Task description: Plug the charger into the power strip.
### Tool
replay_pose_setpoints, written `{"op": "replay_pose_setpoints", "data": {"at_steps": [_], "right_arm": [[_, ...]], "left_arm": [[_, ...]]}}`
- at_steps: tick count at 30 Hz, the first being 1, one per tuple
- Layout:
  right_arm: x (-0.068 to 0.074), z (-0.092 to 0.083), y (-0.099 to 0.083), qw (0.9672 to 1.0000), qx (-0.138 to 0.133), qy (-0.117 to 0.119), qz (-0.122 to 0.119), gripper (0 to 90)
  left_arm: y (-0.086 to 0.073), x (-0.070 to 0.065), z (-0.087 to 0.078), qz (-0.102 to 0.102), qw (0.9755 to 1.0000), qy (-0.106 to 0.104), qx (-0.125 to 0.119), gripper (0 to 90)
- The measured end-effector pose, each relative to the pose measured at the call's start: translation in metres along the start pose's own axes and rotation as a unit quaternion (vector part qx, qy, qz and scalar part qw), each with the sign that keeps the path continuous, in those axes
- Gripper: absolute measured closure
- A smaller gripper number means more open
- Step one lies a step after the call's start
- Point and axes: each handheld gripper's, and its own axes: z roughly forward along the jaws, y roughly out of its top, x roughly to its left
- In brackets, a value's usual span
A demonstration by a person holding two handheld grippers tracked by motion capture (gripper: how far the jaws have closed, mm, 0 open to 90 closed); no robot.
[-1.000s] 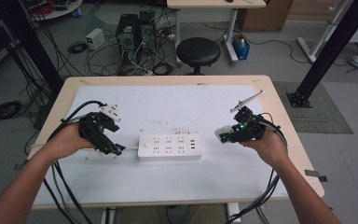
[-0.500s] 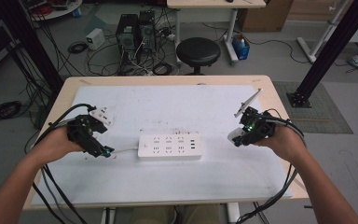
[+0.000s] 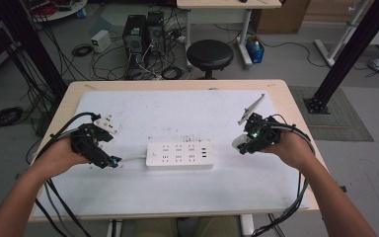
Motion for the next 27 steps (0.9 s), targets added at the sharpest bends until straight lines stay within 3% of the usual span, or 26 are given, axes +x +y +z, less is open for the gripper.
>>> {"op": "replay_pose_setpoints", "data": {"at_steps": [4,11,18,21,27], "right_arm": [[0.002,0.003,0.019,0.9998,-0.013,0.012,-0.003,61.8],[0.005,0.019,0.060,0.9985,0.009,0.018,-0.051,61.8],[0.008,0.052,0.091,0.9928,0.044,0.036,-0.106,61.9],[0.013,0.067,0.101,0.9903,0.058,0.034,-0.122,61.9],[0.020,0.092,0.115,0.9845,0.089,0.034,-0.147,61.9]], "left_arm": [[0.003,0.000,0.006,0.006,0.9998,0.011,0.014,21.0],[0.009,0.002,0.013,0.008,0.9998,0.016,0.004,21.0],[0.005,0.006,0.019,0.003,1.0000,0.009,-0.001,21.0],[0.005,0.008,0.020,0.016,0.9998,0.006,0.010,21.0],[0.007,0.007,0.025,0.012,0.9999,0.003,0.004,21.0]]}}
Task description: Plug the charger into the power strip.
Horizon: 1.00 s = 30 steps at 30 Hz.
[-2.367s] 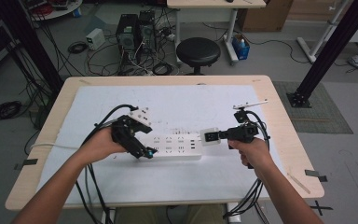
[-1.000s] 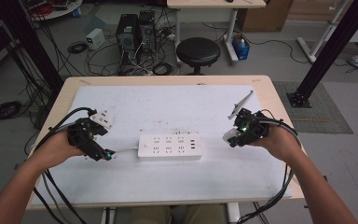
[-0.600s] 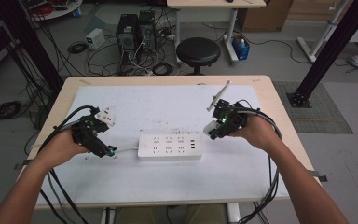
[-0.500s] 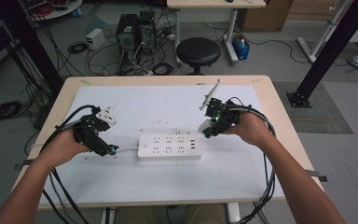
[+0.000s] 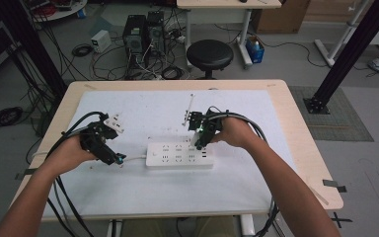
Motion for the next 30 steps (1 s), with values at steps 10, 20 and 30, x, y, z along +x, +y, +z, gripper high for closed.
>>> {"op": "replay_pose_setpoints", "data": {"at_steps": [10,20,30], "right_arm": [[0.003,0.019,0.018,0.9991,0.032,-0.005,-0.029,62.0],[0.005,0.025,0.027,0.9932,0.055,-0.006,-0.103,62.1],[0.003,0.027,0.036,0.9946,0.075,0.001,-0.072,62.5]], "left_arm": [[-0.002,0.001,0.002,0.003,1.0000,-0.002,-0.002,21.0],[-0.006,0.002,0.004,-0.005,0.9999,-0.003,-0.012,21.0],[-0.010,0.003,0.007,-0.010,0.9997,-0.008,-0.019,21.0]]}}
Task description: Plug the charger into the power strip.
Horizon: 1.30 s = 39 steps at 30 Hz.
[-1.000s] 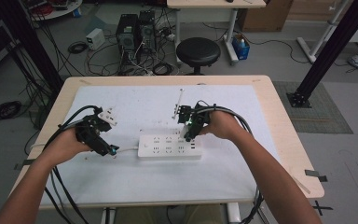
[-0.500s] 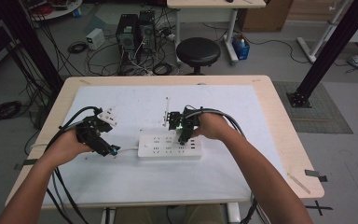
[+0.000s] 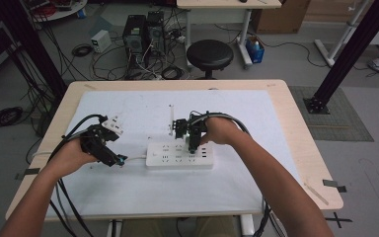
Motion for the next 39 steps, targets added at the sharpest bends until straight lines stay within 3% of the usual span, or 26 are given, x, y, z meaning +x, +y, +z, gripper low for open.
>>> {"op": "replay_pose_setpoints", "data": {"at_steps": [3,6,9,13,14,16,19,20,28,36,39], "right_arm": [[-0.001,0.001,0.003,1.0000,0.005,0.001,-0.004,62.5],[0.003,0.010,0.008,0.9992,0.029,-0.012,-0.026,62.5],[0.002,0.010,0.007,0.9994,0.029,-0.008,-0.017,62.5],[0.002,0.010,0.009,0.9991,0.035,-0.007,-0.022,62.6],[0.002,0.011,0.009,0.9988,0.036,-0.011,-0.033,62.6],[0.005,0.011,0.012,0.9984,0.043,-0.016,-0.031,62.6],[0.006,0.013,0.019,0.9966,0.064,-0.020,-0.048,62.6],[0.005,0.013,0.019,0.9968,0.068,-0.015,-0.039,62.6],[0.000,0.015,0.007,0.9997,0.025,0.000,-0.007,62.4],[-0.004,0.016,0.001,0.9999,0.000,0.014,0.005,61.9],[-0.004,0.016,-0.003,0.9996,-0.021,0.014,0.012,61.0]], "left_arm": [[0.000,0.000,0.001,0.000,1.0000,0.001,0.000,21.0],[-0.001,-0.001,0.001,-0.003,1.0000,-0.001,-0.005,21.0],[-0.002,0.000,0.002,-0.006,1.0000,-0.003,-0.005,21.0],[-0.001,0.000,0.003,-0.005,1.0000,-0.003,-0.007,21.0],[-0.001,0.000,0.003,-0.006,0.9999,-0.003,-0.008,21.0],[-0.001,0.000,0.004,-0.006,1.0000,-0.003,-0.005,21.0],[0.000,-0.001,0.003,-0.005,0.9999,-0.002,-0.009,21.0],[0.000,-0.001,0.003,-0.004,0.9999,-0.002,-0.010,21.0],[0.002,-0.002,0.005,-0.004,0.9999,-0.006,-0.014,21.0],[-0.003,0.000,0.004,-0.010,0.9998,-0.006,-0.017,21.0],[-0.005,0.001,0.001,-0.012,0.9997,-0.004,-0.020,21.0]]}}
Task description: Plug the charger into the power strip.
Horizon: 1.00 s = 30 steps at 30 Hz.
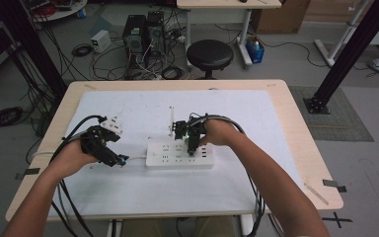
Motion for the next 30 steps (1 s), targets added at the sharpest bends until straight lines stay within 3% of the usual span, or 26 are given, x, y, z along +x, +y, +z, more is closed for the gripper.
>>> {"op": "replay_pose_setpoints", "data": {"at_steps": [3,4,8,12,14,15,17,18,20,21,24,30], "right_arm": [[-0.001,0.000,-0.006,0.9994,-0.019,0.009,0.028,54.3],[-0.001,0.000,-0.008,0.9989,-0.022,0.016,0.039,46.2],[-0.002,-0.007,-0.016,0.9976,-0.047,0.023,0.046,21.5],[-0.001,-0.022,-0.017,0.9948,-0.073,0.017,0.068,19.9],[-0.001,-0.026,-0.016,0.9947,-0.064,0.052,0.062,8.7],[0.000,-0.029,-0.016,0.9941,-0.058,0.071,0.058,8.7],[0.002,-0.034,-0.017,0.9929,-0.071,0.084,0.045,8.7],[0.002,-0.036,-0.018,0.9928,-0.078,0.078,0.047,8.6],[0.002,-0.041,-0.018,0.9932,-0.076,0.042,0.078,8.5],[0.002,-0.044,-0.019,0.9933,-0.074,0.030,0.085,0.8],[0.002,-0.054,-0.024,0.9913,-0.092,-0.008,0.094,0.6],[0.001,-0.071,-0.040,0.9866,-0.101,-0.038,0.122,0.7]], "left_arm": [[-0.002,0.001,-0.002,-0.004,1.0000,0.003,-0.005,21.0],[-0.003,0.002,-0.003,-0.005,1.0000,0.003,-0.006,21.0],[-0.004,0.003,-0.005,-0.004,0.9999,0.006,-0.009,21.0],[-0.006,0.001,-0.006,-0.008,0.9998,0.006,-0.015,21.0],[-0.007,0.000,-0.007,-0.008,0.9998,0.006,-0.015,21.0],[-0.007,0.000,-0.007,-0.004,0.9999,0.006,-0.013,21.0],[-0.006,-0.001,-0.007,-0.007,0.9998,0.006,-0.016,21.0],[-0.006,-0.001,-0.008,-0.006,0.9998,0.006,-0.016,21.0],[-0.006,-0.001,-0.008,-0.007,0.9998,0.005,-0.019,21.0],[-0.005,-0.001,-0.008,-0.004,0.9998,0.005,-0.016,21.0],[-0.004,-0.002,-0.009,-0.004,0.9998,0.007,-0.020,21.0],[0.002,-0.001,-0.014,0.001,0.9998,0.008,-0.020,21.0]]}}
